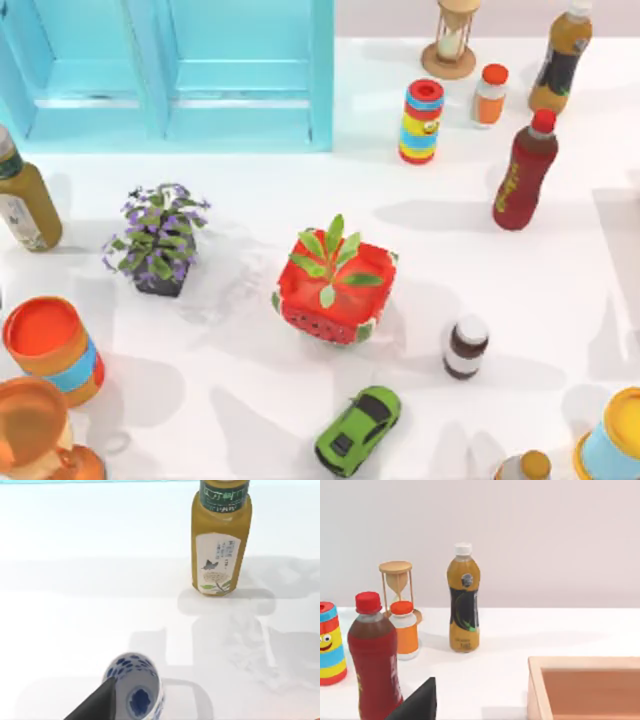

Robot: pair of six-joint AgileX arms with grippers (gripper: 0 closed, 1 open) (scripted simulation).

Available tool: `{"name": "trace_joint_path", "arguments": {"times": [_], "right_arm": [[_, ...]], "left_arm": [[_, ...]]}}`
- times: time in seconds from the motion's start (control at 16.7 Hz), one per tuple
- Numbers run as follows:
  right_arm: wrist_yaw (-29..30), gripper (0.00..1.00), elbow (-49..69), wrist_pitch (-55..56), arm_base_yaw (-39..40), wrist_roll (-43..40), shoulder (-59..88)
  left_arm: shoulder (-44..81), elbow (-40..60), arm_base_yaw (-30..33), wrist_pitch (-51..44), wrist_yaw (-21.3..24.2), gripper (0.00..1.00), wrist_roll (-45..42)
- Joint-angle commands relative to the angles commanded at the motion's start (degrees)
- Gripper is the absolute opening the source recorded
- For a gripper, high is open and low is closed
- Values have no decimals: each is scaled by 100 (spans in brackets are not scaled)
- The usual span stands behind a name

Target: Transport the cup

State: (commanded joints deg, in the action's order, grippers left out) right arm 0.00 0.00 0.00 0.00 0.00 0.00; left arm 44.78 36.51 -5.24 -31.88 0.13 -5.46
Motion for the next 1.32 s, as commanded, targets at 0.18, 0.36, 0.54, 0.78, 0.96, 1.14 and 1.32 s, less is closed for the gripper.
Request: {"name": "trace_joint_path", "arguments": {"times": [0.18, 0.36, 0.54, 0.78, 0.96, 1.14, 1.32], "right_arm": [[0, 100, 0, 0, 0, 0, 0], [0, 100, 0, 0, 0, 0, 0], [0, 100, 0, 0, 0, 0, 0], [0, 100, 0, 0, 0, 0, 0], [0, 100, 0, 0, 0, 0, 0], [0, 100, 0, 0, 0, 0, 0], [0, 100, 0, 0, 0, 0, 0]], "left_arm": [[754, 604, -89, -539, -2, 100, -95], [1497, 1218, -168, -1067, -17, 100, -213], [2249, 1824, -235, -1603, -25, 100, -337], [3247, 2626, -326, -2318, -23, 100, -485], [4010, 3252, -415, -2854, -21, 100, -577], [4858, 3892, -516, -3418, -21, 100, -668], [5385, 4315, -595, -3826, -16, 100, -716]]}}
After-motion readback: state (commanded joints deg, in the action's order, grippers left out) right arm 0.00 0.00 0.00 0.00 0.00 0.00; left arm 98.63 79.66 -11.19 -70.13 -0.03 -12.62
